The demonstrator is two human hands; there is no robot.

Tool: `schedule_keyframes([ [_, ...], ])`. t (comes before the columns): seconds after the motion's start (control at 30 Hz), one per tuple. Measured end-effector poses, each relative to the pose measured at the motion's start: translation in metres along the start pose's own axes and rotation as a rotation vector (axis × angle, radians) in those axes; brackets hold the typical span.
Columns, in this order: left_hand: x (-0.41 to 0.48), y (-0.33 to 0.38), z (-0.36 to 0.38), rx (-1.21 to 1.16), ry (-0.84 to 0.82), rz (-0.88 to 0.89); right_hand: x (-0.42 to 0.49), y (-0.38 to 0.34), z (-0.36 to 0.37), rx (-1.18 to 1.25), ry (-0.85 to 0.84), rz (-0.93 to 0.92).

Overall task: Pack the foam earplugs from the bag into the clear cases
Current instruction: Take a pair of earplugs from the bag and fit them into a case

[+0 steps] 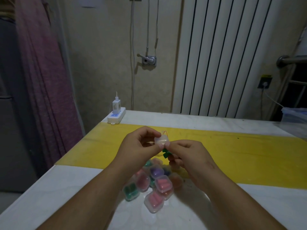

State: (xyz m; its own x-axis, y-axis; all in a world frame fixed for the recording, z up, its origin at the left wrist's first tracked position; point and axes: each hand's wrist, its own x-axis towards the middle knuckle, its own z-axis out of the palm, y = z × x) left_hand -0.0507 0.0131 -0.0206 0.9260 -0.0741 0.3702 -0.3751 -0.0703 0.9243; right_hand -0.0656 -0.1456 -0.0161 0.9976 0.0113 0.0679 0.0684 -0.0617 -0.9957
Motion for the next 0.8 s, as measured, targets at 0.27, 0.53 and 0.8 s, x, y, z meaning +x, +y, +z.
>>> schedule_keyframes([
  [0.27,-0.0013,-0.0014,-0.0020,0.302,-0.011,0.127,0.0013,0.0025,0.0017,-0.178,-0.010,-0.154],
  [0.53,-0.0016,0.0022,-0.0015,0.066,-0.035,-0.043,0.0044,0.0043,-0.0045,-0.262,0.053,-0.224],
  [0.8,-0.0011,0.0014,0.0014,0.051,0.018,0.014,0.0038,0.0033,-0.0003,0.028,0.035,0.047],
])
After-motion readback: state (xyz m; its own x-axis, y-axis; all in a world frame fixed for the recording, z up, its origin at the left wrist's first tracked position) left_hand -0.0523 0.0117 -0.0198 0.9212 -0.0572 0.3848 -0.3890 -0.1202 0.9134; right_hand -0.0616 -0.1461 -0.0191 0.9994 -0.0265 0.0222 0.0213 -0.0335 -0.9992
